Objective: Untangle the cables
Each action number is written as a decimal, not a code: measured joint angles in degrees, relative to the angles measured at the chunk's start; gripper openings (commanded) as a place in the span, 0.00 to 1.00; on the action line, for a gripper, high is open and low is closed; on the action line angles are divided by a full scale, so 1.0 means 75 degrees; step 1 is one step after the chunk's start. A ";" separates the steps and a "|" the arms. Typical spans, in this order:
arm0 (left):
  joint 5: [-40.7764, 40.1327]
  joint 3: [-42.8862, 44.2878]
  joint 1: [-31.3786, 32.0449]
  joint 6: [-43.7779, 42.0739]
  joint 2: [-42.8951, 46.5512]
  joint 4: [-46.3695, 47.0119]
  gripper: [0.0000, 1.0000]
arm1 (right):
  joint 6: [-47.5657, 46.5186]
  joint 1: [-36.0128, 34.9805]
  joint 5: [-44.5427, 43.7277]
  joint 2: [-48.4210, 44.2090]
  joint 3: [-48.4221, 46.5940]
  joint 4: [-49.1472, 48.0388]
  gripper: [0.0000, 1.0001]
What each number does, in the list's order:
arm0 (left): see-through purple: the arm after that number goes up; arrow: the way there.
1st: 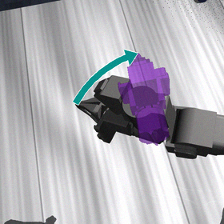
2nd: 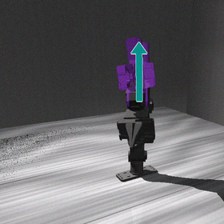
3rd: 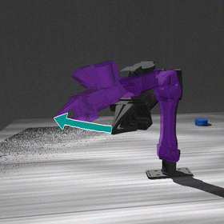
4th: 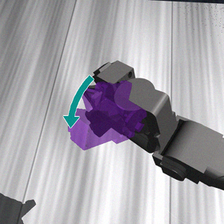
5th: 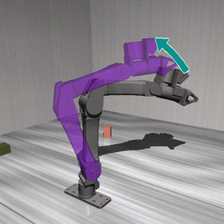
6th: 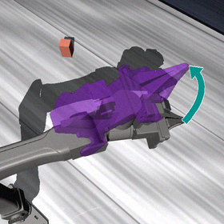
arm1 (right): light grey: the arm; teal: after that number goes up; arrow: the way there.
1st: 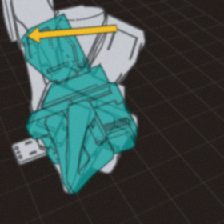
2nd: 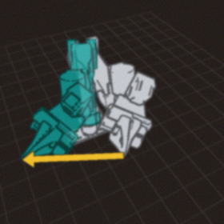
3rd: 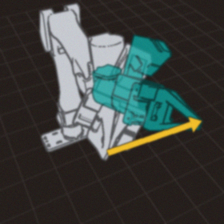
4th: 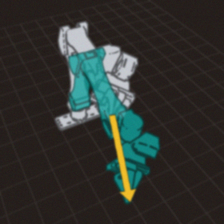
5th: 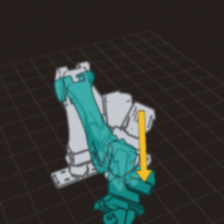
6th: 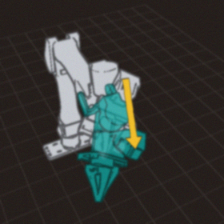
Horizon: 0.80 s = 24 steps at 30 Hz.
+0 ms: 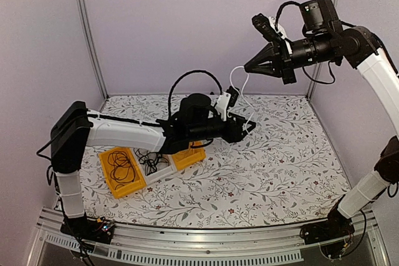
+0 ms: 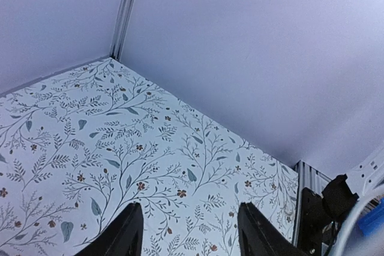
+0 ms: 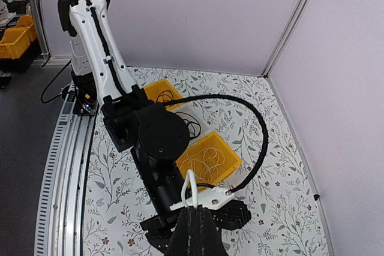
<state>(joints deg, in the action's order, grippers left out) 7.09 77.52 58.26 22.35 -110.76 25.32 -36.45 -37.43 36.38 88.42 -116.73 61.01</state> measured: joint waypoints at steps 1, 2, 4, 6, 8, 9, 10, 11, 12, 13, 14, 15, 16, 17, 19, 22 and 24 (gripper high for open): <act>0.0055 -0.0017 -0.0003 0.0061 -0.0157 0.0015 0.65 | 0.0125 0.0000 0.0026 -0.0026 -0.0090 -0.0058 0.00; 0.0114 -0.0093 -0.0003 0.0175 -0.0291 0.0041 0.68 | 0.0256 0.0000 0.0035 -0.0055 -0.0187 -0.0125 0.00; 0.0134 -0.0399 -0.0003 0.0315 -0.0338 0.0090 0.71 | 0.0472 0.0000 0.0044 -0.0114 -0.0332 -0.0227 0.00; 0.0085 -0.0833 -0.0003 0.0423 -0.0219 0.0105 0.71 | 0.0664 0.0000 0.0067 -0.0128 -0.0522 -0.0373 0.00; -0.0015 -0.1291 -0.0006 0.0513 -0.0026 0.0055 0.71 | 0.0909 0.0000 0.0087 -0.0125 -0.0801 -0.0629 0.00; -0.0044 -0.1559 -0.0015 0.0562 0.0102 0.0026 0.71 | 0.1005 0.0000 0.0085 -0.0125 -0.0959 -0.0761 0.00; -0.0073 -0.1766 -0.0020 0.0595 0.0219 -0.0003 0.71 | 0.1116 0.0000 0.0079 -0.0122 -0.1125 -0.0906 0.00; -0.0096 -0.2037 -0.0020 0.0638 0.0373 -0.0015 0.71 | 0.1192 0.0000 0.0073 -0.0122 -0.1265 -0.1064 0.00; -0.0122 -0.2215 -0.0020 0.0676 0.0487 -0.0038 0.71 | 0.1309 0.0000 0.0038 -0.0122 -0.1443 -0.1300 0.00; -0.0154 -0.2457 -0.0020 0.0723 0.0644 -0.0050 0.71 | 0.1381 0.0000 0.0017 -0.0122 -0.1556 -0.1515 0.00; -0.0184 -0.2611 -0.0017 0.0772 0.0746 -0.0061 0.71 | 0.1454 0.0000 -0.0006 -0.0122 -0.1647 -0.1728 0.00; -0.0233 -0.2769 -0.0017 0.0828 0.0845 -0.0070 0.71 | 0.1533 0.0000 -0.0038 -0.0125 -0.1722 -0.1990 0.00; -0.0265 -0.2932 -0.0017 0.0868 0.0956 -0.0076 0.72 | 0.1591 0.0000 -0.0076 -0.0125 -0.1784 -0.2186 0.00; -0.0300 -0.3040 -0.0017 0.0892 0.1037 -0.0090 0.72 | 0.1664 0.0000 -0.0140 -0.0117 -0.1853 -0.2407 0.00; -0.0396 -0.3203 -0.0017 0.0933 0.1183 -0.0114 0.71 | 0.1766 0.0000 -0.0224 -0.0058 -0.2060 -0.2710 0.00; -0.0557 -0.3348 -0.0017 0.0970 0.1422 -0.0265 0.72 | 0.1868 0.0000 -0.0341 0.0070 -0.2381 -0.3238 0.00; -0.0685 -0.3436 -0.0017 0.1000 0.1661 -0.0466 0.72 | 0.1923 0.0000 -0.0393 0.0108 -0.2436 -0.3602 0.00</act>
<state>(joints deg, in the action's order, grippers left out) 1.96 51.75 58.13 29.85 -98.30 21.82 -22.02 -37.43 33.43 89.23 -135.00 34.00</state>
